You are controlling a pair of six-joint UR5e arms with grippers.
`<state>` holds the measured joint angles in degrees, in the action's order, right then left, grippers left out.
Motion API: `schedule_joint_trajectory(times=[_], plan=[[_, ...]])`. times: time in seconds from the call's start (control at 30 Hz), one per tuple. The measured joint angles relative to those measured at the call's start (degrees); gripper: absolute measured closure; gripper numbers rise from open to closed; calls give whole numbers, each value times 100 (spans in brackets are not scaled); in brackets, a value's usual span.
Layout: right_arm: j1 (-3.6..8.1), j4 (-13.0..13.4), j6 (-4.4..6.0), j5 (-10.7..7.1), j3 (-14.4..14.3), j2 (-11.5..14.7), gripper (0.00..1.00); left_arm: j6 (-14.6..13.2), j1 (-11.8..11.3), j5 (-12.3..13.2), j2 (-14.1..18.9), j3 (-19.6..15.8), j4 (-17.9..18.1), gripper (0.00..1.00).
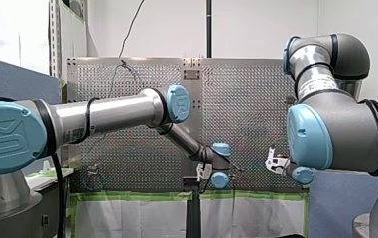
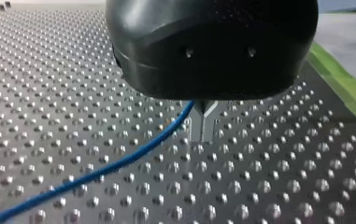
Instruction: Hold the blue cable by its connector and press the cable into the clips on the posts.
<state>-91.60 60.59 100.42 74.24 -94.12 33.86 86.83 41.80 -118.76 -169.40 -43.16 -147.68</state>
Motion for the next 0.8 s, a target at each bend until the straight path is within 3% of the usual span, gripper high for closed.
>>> schedule_joint_trajectory(times=[0.37, 0.57, 0.8], plan=[[-3, 15, 5, -127, 64, -41, 100, -9, -102, 33, 0, 3, -41, 100], [-2, -82, 29, -150, 241, -226, 100, -18, -101, 35, 0, 2, -78, 100], [-9, -437, -120, -115, 612, -567, 100, -24, -98, 20, 1, 2, -114, 100]])
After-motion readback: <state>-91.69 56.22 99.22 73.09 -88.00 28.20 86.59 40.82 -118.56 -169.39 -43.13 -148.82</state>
